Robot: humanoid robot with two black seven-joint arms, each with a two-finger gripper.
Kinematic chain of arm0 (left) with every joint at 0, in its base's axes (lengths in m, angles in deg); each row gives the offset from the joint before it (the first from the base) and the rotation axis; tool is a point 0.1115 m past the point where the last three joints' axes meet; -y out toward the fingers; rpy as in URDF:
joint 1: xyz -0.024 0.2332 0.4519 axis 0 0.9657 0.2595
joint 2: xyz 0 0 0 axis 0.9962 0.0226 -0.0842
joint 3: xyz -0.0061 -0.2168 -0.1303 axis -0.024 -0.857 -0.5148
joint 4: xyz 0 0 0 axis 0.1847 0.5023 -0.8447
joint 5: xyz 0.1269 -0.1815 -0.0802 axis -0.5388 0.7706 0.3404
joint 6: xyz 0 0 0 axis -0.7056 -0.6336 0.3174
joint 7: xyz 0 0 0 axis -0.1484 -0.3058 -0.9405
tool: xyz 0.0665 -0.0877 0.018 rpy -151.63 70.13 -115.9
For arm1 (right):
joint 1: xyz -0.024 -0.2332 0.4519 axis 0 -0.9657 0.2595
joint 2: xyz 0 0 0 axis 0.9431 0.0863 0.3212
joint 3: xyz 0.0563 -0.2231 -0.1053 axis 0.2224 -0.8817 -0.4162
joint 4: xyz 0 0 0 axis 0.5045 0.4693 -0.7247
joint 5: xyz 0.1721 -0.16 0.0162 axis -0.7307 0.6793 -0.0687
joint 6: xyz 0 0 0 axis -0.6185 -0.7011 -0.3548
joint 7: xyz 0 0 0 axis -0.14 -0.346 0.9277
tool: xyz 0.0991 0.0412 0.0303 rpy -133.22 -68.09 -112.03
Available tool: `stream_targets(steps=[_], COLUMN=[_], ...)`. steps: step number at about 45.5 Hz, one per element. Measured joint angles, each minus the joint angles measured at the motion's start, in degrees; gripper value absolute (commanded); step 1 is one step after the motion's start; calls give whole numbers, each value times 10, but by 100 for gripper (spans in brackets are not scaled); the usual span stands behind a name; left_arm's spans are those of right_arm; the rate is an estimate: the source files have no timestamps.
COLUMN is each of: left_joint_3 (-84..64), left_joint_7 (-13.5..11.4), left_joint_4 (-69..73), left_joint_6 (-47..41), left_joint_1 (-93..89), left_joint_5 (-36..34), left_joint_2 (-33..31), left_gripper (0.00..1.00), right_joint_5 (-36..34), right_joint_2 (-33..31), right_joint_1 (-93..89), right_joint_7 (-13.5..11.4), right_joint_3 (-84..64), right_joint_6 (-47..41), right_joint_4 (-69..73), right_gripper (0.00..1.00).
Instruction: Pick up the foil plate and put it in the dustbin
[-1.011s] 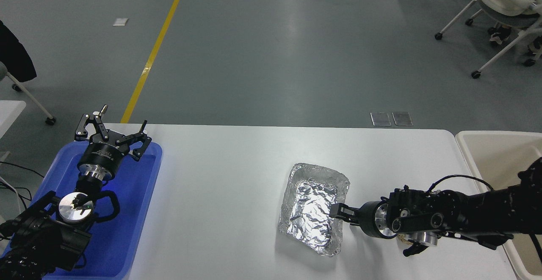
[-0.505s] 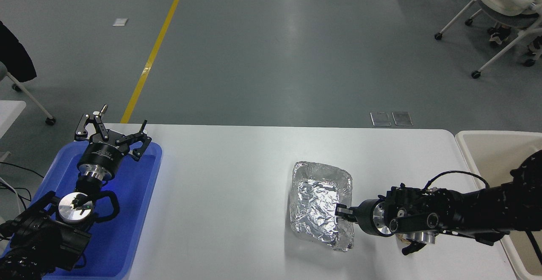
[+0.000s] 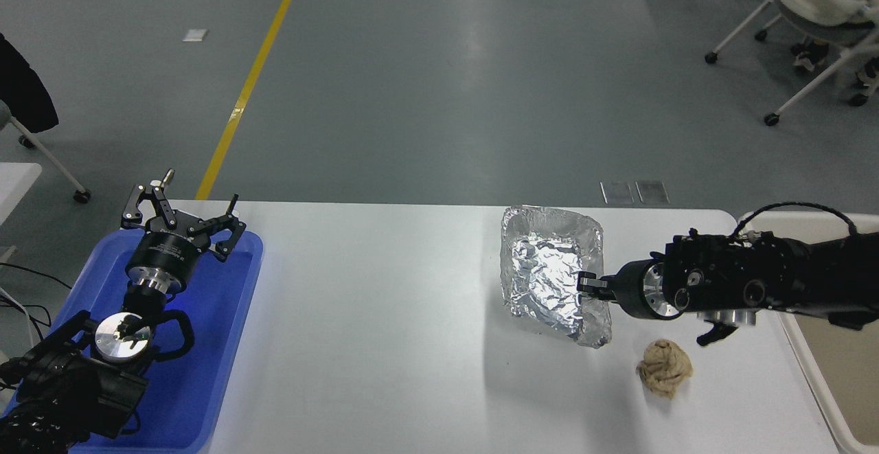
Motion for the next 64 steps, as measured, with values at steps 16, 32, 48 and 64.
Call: stream_targets(steps=[16,32,48,64], left_joint_3=[0,0,0,0], left_joint_7=[0,0,0,0], left_joint_4=[0,0,0,0], left_joint_6=[0,0,-1,-1], left_joint_1=[0,0,0,0], left_joint_5=[0,0,0,0], left_joint_2=[0,0,0,0], left_gripper=[100,100,100,100], right_joint_5=[-2,4,16,20], right_joint_2=[-62,-99,-111,-156], right_joint_1=[178,300,302,180], right_joint_7=[0,0,0,0], right_joint_3=[-58,-91,-109,-123], right_joint_6=[-121,-220,-230,-203], right_joint_4=[12,14,-3,-120], right_gripper=[0,0,0,0])
